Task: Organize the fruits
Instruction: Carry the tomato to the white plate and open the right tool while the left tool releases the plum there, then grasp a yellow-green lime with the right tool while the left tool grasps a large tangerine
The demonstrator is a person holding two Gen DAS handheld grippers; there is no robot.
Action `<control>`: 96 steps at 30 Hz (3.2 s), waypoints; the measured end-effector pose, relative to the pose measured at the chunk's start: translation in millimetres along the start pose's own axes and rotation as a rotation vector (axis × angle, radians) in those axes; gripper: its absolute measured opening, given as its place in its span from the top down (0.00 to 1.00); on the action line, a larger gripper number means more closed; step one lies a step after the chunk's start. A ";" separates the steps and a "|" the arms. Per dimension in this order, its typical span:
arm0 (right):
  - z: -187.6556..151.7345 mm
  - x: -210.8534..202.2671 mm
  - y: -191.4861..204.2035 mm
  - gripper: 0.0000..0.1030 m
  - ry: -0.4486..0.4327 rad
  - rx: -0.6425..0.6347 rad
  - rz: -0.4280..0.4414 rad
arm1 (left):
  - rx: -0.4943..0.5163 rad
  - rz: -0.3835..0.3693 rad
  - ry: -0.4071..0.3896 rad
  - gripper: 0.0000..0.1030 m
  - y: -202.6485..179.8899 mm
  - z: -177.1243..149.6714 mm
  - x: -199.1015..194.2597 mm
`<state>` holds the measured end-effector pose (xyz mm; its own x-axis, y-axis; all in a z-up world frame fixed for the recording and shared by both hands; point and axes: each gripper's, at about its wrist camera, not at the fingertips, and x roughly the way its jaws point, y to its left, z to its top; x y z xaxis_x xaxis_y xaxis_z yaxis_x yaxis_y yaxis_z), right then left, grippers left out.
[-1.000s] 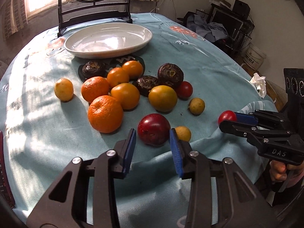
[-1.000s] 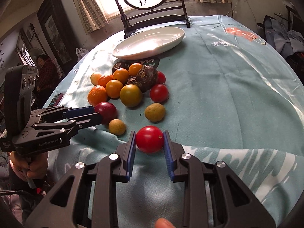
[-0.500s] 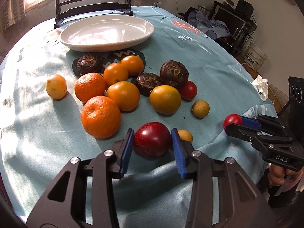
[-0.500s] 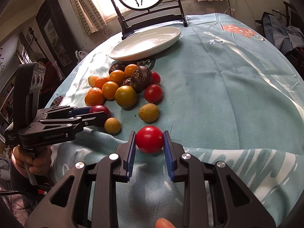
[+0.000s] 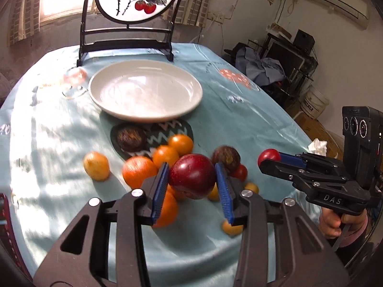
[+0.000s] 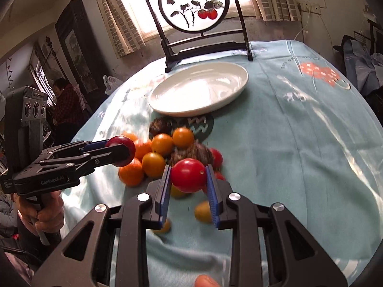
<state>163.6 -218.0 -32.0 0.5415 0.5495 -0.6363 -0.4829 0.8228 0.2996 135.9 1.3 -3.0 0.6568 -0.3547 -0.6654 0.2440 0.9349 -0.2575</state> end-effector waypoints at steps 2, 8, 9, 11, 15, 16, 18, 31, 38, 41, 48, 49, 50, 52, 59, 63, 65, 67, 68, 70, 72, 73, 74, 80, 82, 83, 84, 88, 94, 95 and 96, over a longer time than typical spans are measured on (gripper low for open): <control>25.4 13.3 0.6 0.72 -0.029 -0.001 -0.005 | -0.026 0.011 -0.019 0.61 14.5 24.1 9.5; 91.0 90.5 -3.0 0.72 0.048 -0.034 -0.049 | -0.082 0.117 -0.007 0.61 55.8 86.1 62.7; 97.7 102.6 -3.5 0.72 0.071 -0.037 -0.052 | -0.091 0.130 0.007 0.61 61.9 91.9 71.2; 107.0 125.0 -2.9 0.72 0.112 -0.063 -0.076 | -0.098 0.157 0.033 0.61 71.9 98.8 86.6; 113.9 157.9 -4.8 0.72 0.177 -0.078 -0.092 | -0.123 0.168 0.081 0.61 86.2 102.4 108.9; 115.4 163.6 -5.5 0.72 0.187 -0.080 -0.095 | -0.127 0.170 0.089 0.61 88.0 102.2 112.6; 117.2 171.6 -6.4 0.72 0.201 -0.090 -0.102 | -0.128 0.175 0.104 0.61 89.8 99.6 117.7; 71.2 77.2 -0.9 0.57 0.075 -0.064 -0.080 | -0.066 0.217 -0.063 0.10 51.9 57.9 19.6; -8.8 12.0 10.4 0.57 0.038 -0.030 -0.014 | -0.072 0.214 -0.055 0.09 37.6 -16.9 -13.9; -36.4 10.5 23.9 0.57 0.074 -0.055 -0.003 | -0.092 0.198 -0.030 0.09 37.5 -35.7 -17.3; -63.5 29.5 42.8 0.59 0.122 -0.109 -0.049 | -0.092 0.185 -0.040 0.09 34.6 -66.3 -28.5; -64.8 32.7 42.3 0.64 0.132 -0.107 -0.054 | -0.088 0.185 -0.040 0.09 34.2 -68.4 -29.3; -65.9 35.2 41.3 0.64 0.141 -0.099 -0.049 | -0.084 0.186 -0.040 0.09 34.1 -70.1 -29.8; -67.6 37.2 42.2 0.67 0.151 -0.094 -0.030 | -0.079 0.192 -0.040 0.09 34.1 -72.4 -30.2; -76.3 39.0 50.5 0.74 0.176 -0.134 -0.024 | -0.077 0.182 -0.024 0.09 37.0 -73.2 -24.4; -78.9 36.0 49.3 0.75 0.151 -0.131 -0.016 | -0.045 0.164 -0.021 0.09 31.1 -71.4 -21.4; -78.1 31.7 42.7 0.75 0.128 -0.092 0.012 | -0.010 0.147 -0.014 0.10 25.1 -70.1 -18.2; -77.4 28.9 36.0 0.75 0.115 -0.055 0.023 | 0.027 0.140 -0.007 0.13 18.6 -68.0 -13.6; -77.0 28.8 33.3 0.75 0.117 -0.040 0.032 | 0.039 0.130 0.003 0.15 16.4 -65.9 -10.3; -76.6 27.9 31.9 0.75 0.116 -0.030 0.032 | 0.047 0.107 0.022 0.22 15.1 -62.1 -3.5; -76.7 27.5 33.8 0.75 0.114 -0.035 0.029 | 0.044 0.101 0.042 0.27 15.7 -59.2 3.4; -77.1 27.1 34.1 0.75 0.114 -0.035 0.029 | 0.042 0.098 0.055 0.30 16.5 -58.3 6.9; -77.1 27.0 33.7 0.75 0.115 -0.033 0.030 | 0.036 0.094 0.067 0.31 17.7 -57.8 10.2; -77.1 27.1 32.3 0.75 0.120 -0.029 0.035 | 0.025 0.085 0.097 0.41 20.0 -54.8 20.4; -76.9 27.4 32.1 0.75 0.121 -0.028 0.035 | 0.030 0.082 0.111 0.41 19.2 -53.6 24.7; -76.9 27.2 31.9 0.75 0.122 -0.027 0.036 | 0.030 0.083 0.120 0.41 19.1 -53.3 27.0; -76.5 27.4 31.9 0.75 0.121 -0.026 0.036 | 0.028 0.083 0.129 0.41 19.2 -53.0 29.5; -76.1 27.5 31.4 0.75 0.119 -0.027 0.039 | 0.006 0.071 0.159 0.50 22.1 -52.1 37.0; -75.5 27.7 30.6 0.75 0.119 -0.026 0.045 | -0.005 0.058 0.157 0.55 24.0 -53.3 36.2; -75.4 27.6 30.7 0.75 0.119 -0.025 0.044 | -0.010 0.056 0.157 0.55 24.4 -53.6 35.8; -75.2 27.6 30.9 0.75 0.118 -0.025 0.044 | -0.015 0.053 0.156 0.55 25.0 -54.0 35.0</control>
<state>111.9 -188.4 -93.8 0.4351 0.5629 -0.7027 -0.5226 0.7934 0.3120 126.5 11.9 -70.6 0.5496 -0.3024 -0.7788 0.2001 0.9527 -0.2287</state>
